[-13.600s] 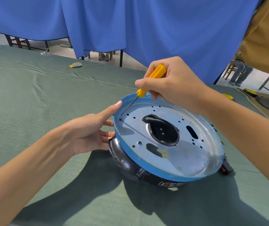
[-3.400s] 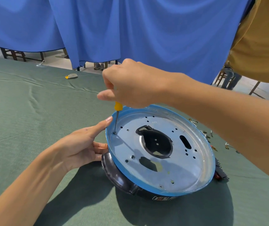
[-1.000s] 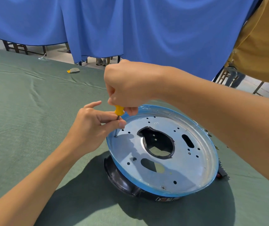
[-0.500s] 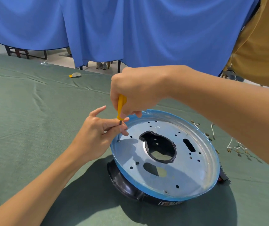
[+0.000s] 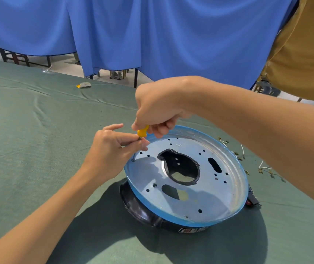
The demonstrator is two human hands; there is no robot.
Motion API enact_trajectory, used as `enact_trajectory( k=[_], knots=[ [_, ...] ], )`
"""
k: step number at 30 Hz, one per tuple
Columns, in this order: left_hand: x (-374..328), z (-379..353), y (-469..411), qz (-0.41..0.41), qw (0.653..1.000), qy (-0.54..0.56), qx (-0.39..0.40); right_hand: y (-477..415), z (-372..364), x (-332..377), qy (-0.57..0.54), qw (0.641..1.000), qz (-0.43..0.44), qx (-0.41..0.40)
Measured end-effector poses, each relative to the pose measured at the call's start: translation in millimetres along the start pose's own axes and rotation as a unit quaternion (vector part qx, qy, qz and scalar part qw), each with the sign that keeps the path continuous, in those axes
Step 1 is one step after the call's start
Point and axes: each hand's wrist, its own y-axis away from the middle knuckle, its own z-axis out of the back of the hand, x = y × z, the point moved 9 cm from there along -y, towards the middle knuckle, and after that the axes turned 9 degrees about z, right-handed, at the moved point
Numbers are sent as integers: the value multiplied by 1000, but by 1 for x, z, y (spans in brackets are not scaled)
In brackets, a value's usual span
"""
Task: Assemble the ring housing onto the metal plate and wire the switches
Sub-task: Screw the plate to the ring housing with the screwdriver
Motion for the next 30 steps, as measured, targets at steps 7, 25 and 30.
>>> enact_trajectory(
  k=[7, 25, 30],
  knots=[
    [0, -3, 0, -3, 999, 37, 34, -4, 8, 26, 153, 979, 133, -1],
    [1, -8, 2, -26, 996, 15, 86, -13, -1, 22, 149, 985, 73, 50],
    [5, -11, 4, -17, 993, 25, 114, -5, 8, 41, 251, 949, 189, 8]
  ],
)
